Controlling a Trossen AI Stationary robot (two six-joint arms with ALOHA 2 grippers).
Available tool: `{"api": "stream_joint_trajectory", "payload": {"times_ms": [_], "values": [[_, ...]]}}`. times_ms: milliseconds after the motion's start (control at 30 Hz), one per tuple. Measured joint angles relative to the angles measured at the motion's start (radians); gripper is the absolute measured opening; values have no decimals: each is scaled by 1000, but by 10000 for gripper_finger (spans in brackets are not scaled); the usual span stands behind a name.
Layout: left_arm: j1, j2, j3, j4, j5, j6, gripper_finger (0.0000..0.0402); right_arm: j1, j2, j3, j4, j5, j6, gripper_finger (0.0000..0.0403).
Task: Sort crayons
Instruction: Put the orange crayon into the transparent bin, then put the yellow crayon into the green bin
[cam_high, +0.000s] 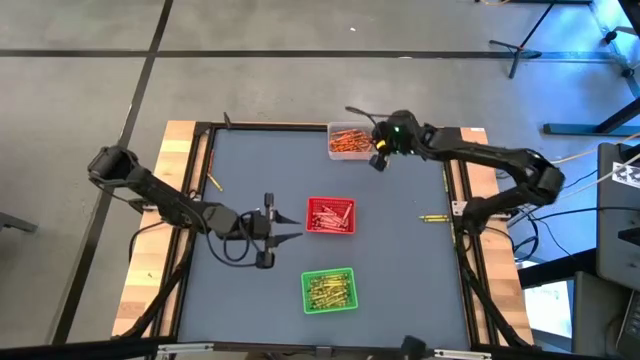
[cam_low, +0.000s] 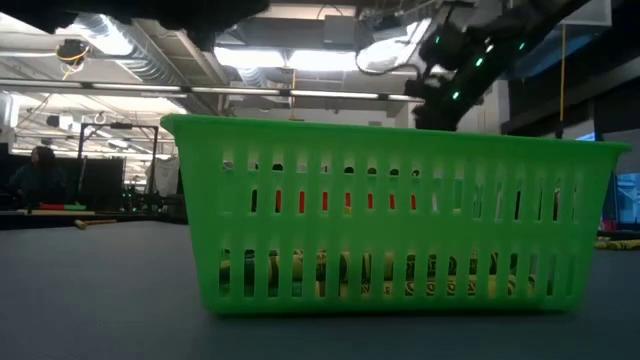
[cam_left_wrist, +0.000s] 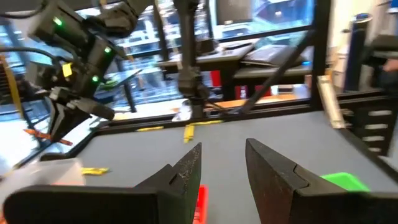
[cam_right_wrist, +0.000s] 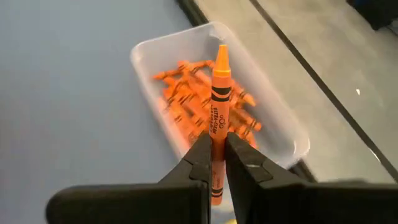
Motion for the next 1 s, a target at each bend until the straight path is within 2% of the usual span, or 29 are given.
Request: {"api": "stream_joint_trajectory", "payload": {"times_ms": [133, 267, 500, 567, 700, 833, 1000], "values": [[59, 0, 0, -5, -1, 0, 110, -87, 100, 0, 116, -76, -71, 28], [108, 0, 0, -25, 0, 0, 110, -141, 172, 0, 198, -85, -129, 28], [188, 0, 0, -24, -1, -18, 110, -158, 244, 0, 302, -112, -157, 37], [202, 0, 0, -18, -1, -24, 110, -157, 253, 0, 311, -115, -148, 59], [217, 0, 0, -11, 0, -32, 110, -156, 251, 0, 309, -119, -128, 131], [232, 0, 0, -22, 1, -27, 110, -157, 199, 0, 258, -99, -128, 189], [284, 0, 10, -102, 0, -9, 117, -142, 82, -13, 180, -265, -78, 214]]}}
